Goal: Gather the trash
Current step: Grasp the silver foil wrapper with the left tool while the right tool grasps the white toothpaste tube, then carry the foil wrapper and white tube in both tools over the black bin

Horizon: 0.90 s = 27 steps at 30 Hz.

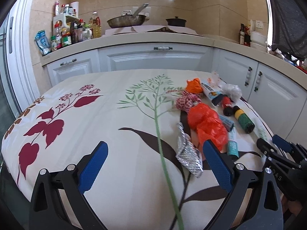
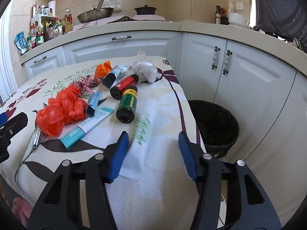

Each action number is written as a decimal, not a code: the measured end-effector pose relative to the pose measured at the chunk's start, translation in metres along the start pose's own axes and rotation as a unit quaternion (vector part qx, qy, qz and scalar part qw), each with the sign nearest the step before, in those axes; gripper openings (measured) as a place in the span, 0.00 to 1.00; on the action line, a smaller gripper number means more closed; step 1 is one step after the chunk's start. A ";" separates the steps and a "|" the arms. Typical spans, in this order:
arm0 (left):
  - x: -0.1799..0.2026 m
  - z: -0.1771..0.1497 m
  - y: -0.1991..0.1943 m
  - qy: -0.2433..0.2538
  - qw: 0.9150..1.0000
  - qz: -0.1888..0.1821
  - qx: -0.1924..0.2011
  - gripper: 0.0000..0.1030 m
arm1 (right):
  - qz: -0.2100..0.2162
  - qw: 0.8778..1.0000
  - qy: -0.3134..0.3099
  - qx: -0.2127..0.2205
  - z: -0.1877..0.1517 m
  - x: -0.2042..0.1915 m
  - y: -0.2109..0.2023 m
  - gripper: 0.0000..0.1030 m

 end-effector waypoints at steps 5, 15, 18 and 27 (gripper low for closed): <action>0.008 -0.007 0.013 0.011 1.000 -0.007 -0.018 0.93 | 0.004 1.000 0.003 0.001 0.000 0.005 0.000 0.35; 0.010 -0.016 0.026 0.016 0.999 -0.012 -0.037 0.65 | 0.011 1.000 0.009 0.004 -0.001 0.007 0.000 0.34; 0.011 -0.016 0.026 0.022 0.999 -0.023 -0.039 0.54 | 0.013 1.000 0.010 0.004 0.000 0.009 0.001 0.34; 0.017 -0.018 0.023 0.031 0.998 -0.045 -0.040 0.27 | 0.016 1.000 0.011 0.004 0.000 0.009 0.001 0.20</action>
Point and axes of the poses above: each gripper's, at about its wrist camera, not at the fingertips, and y roughly the way its jaws point, x to its right, z to its top, the point moved 5 cm from there along y, roughly the way its jaws point, and after that the axes turned 15 degrees about -z, right-handed, at the moved point
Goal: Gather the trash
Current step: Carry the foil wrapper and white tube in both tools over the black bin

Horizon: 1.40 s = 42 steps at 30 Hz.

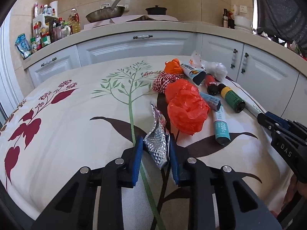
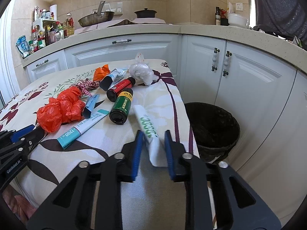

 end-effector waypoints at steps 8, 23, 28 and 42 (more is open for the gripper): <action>-0.001 0.007 -0.010 0.005 1.000 0.009 0.024 0.26 | 0.000 1.000 0.000 0.006 0.001 0.002 -0.003 0.16; -0.014 0.021 -0.031 -0.016 0.998 0.014 0.052 0.26 | -0.009 0.999 0.004 0.034 0.015 0.011 -0.020 0.16; -0.003 0.038 -0.031 -0.005 0.998 -0.001 0.061 0.26 | -0.019 0.999 0.008 0.043 0.025 0.024 -0.022 0.16; 0.064 0.111 0.002 0.041 0.993 -0.068 0.091 0.26 | -0.070 0.994 0.036 0.073 0.074 0.084 -0.002 0.16</action>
Point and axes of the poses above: each gripper's, at about its wrist camera, not at the fingertips, and y roughly the way its jaws point, x to its right, z to its top, the point moved 5 cm from there along y, roughly the way its jaws point, and after that the axes turned 15 degrees about -z, right-handed, at the moved point
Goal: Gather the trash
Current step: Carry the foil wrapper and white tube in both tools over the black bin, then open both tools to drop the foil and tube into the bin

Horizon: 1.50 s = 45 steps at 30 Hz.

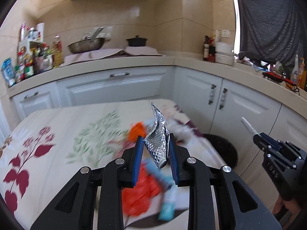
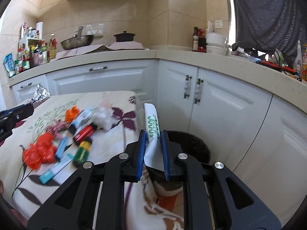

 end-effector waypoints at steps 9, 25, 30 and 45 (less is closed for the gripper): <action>0.045 0.038 0.062 0.026 0.999 -0.028 -0.005 0.26 | -0.024 1.000 0.014 0.008 0.027 0.030 0.042 0.16; 0.087 0.047 0.164 0.041 0.997 -0.028 -0.063 0.26 | -0.045 0.998 0.040 -0.012 0.033 0.069 0.120 0.16; 0.101 0.045 0.186 0.049 0.996 -0.023 -0.078 0.26 | -0.047 0.998 0.046 -0.025 0.027 0.077 0.142 0.16; 0.116 0.024 0.246 0.015 0.989 -0.027 -0.146 0.27 | -0.048 0.995 0.054 -0.065 0.003 0.087 0.195 0.16</action>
Point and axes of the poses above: each gripper's, at about its wrist camera, not at the fingertips, and y roughly the way its jaws point, x to its right, z to its top, the point moved 5 cm from there along y, roughly the way its jaws point, and after that the axes turned 15 degrees about -z, right-handed, at the moved point
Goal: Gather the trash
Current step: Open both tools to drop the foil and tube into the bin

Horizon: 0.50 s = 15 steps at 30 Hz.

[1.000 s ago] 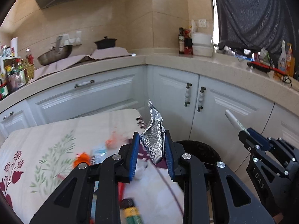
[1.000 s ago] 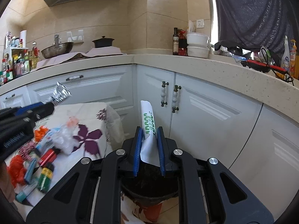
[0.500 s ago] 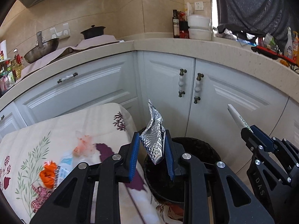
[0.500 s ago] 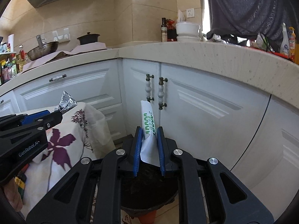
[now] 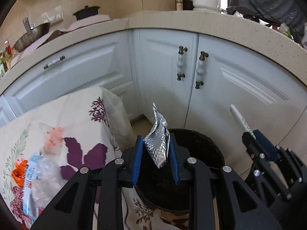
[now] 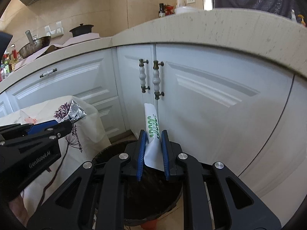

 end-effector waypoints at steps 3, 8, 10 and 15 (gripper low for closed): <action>-0.001 -0.001 0.009 -0.008 1.000 0.005 -0.011 0.37 | -0.002 1.000 0.005 -0.008 -0.002 -0.001 0.012 0.29; -0.006 -0.002 0.020 -0.024 0.999 0.017 -0.022 0.57 | -0.007 1.000 0.013 -0.015 -0.006 0.002 0.020 0.36; -0.008 -0.001 0.022 -0.027 0.999 0.016 -0.022 0.59 | -0.009 1.000 0.016 -0.017 -0.006 0.003 0.020 0.37; -0.003 0.002 0.016 -0.018 1.000 0.012 -0.018 0.62 | -0.015 1.000 0.019 -0.018 -0.006 0.007 0.015 0.43</action>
Point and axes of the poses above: each gripper's, at about its wrist camera, not at the fingertips, and y roughly the way its jaws point, x to its right, z to its top, the point moved 5 cm from there along y, roughly the way its jaws point, and after that the axes turned 15 degrees about -z, right-handed, at the moved point
